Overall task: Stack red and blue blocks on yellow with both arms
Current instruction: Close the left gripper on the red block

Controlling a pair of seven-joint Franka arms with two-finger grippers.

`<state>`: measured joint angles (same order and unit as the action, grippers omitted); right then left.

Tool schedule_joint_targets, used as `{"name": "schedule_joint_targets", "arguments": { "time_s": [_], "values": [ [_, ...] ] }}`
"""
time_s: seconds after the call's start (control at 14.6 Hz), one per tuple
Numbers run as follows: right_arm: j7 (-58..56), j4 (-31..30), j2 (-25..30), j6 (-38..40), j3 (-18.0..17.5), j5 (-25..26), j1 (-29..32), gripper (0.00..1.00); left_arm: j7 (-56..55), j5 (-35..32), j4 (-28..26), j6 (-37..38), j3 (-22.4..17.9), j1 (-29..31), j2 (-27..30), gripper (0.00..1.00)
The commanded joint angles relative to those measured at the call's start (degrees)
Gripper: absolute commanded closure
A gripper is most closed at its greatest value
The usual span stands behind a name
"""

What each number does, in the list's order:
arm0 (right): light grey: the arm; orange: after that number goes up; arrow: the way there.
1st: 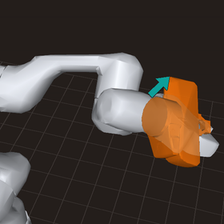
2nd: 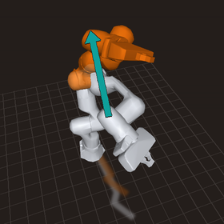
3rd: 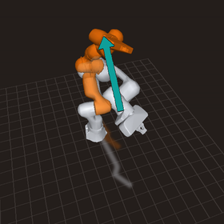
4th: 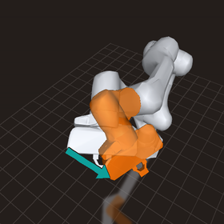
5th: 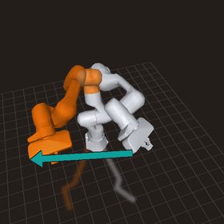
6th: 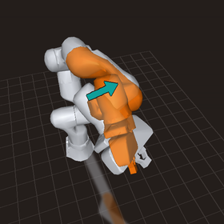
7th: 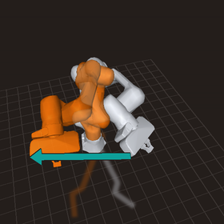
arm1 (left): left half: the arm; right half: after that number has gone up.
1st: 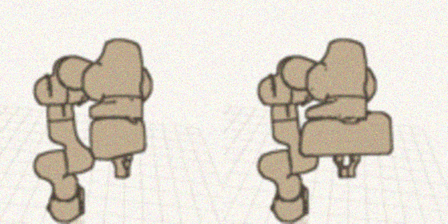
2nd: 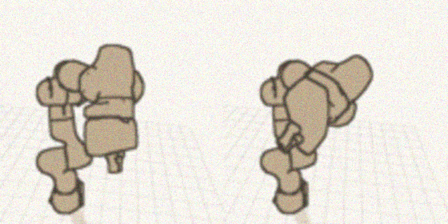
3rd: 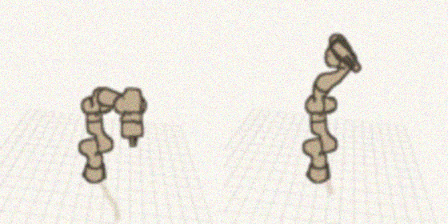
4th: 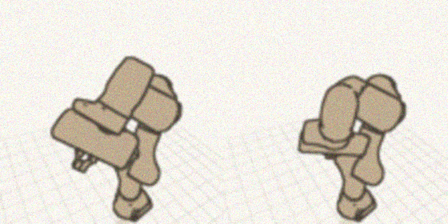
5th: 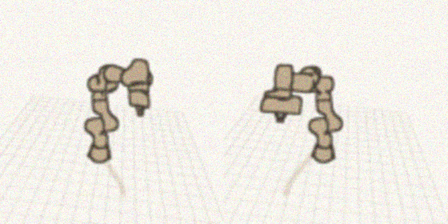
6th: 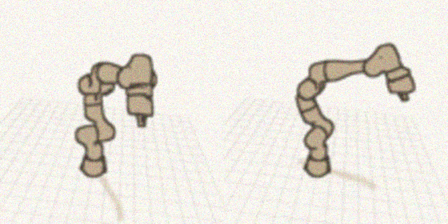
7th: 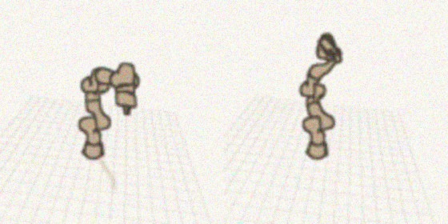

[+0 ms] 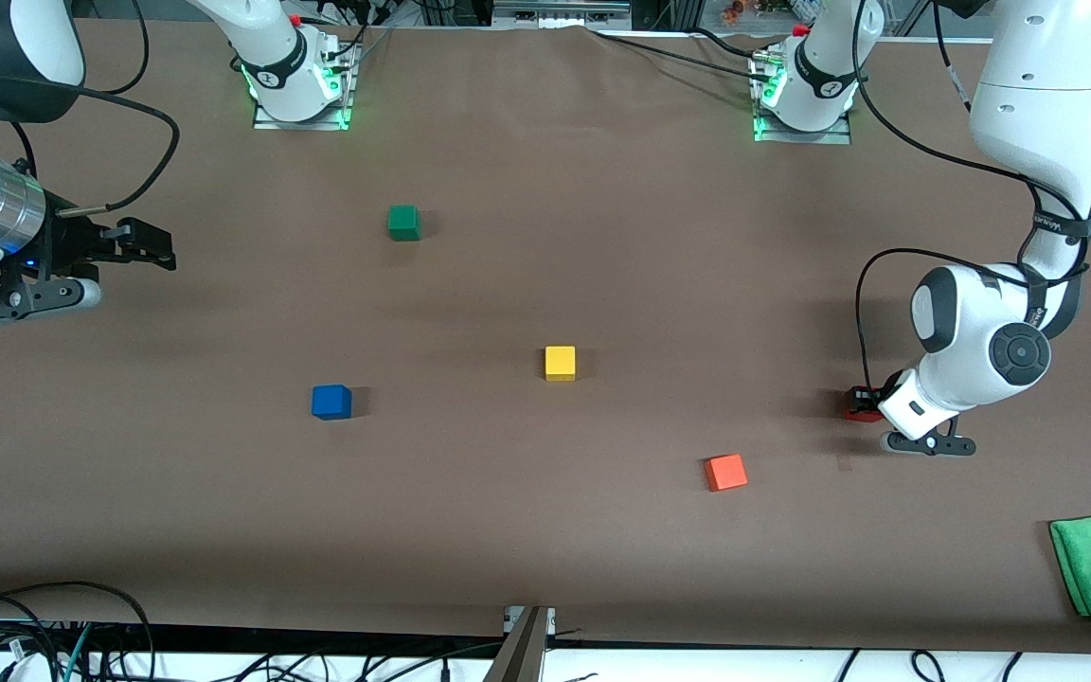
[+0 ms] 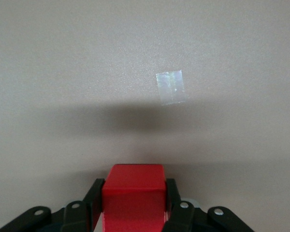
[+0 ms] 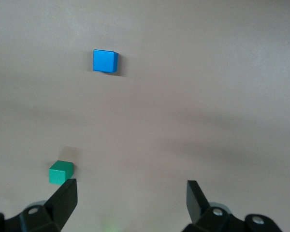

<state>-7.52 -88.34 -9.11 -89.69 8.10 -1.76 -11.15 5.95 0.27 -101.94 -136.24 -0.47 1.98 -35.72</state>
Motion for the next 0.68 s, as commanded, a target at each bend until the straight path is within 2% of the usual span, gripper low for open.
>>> {"name": "schedule_joint_targets", "arguments": {
  "time_s": [0.0, 0.27, 0.48, 0.62],
  "values": [
    [-1.0, 1.6, -0.6, 0.8, -0.1, -1.0, 0.3, 0.00, -0.8, -0.4, -0.5, -0.1, 0.2, 0.3, 1.5, 1.00],
    [-1.0, 1.6, -0.6, 0.7, -0.1, -1.0, 0.3, 0.00, -2.9, -0.3, 0.1, 1.1, 0.2, 0.1, 3.1, 1.00],
    [-1.1, 1.6, -0.6, 0.8, -0.1, -0.8, 0.4, 0.00, -4.8, -0.3, 2.2, 8.2, 0.3, -0.7, 5.7, 1.00],
    [-1.1, 1.6, -0.6, 0.8, -0.1, -0.9, 0.4, 0.00, -10.3, -0.5, 2.1, 10.9, 0.9, -2.9, 7.9, 1.00]
  ]
}}
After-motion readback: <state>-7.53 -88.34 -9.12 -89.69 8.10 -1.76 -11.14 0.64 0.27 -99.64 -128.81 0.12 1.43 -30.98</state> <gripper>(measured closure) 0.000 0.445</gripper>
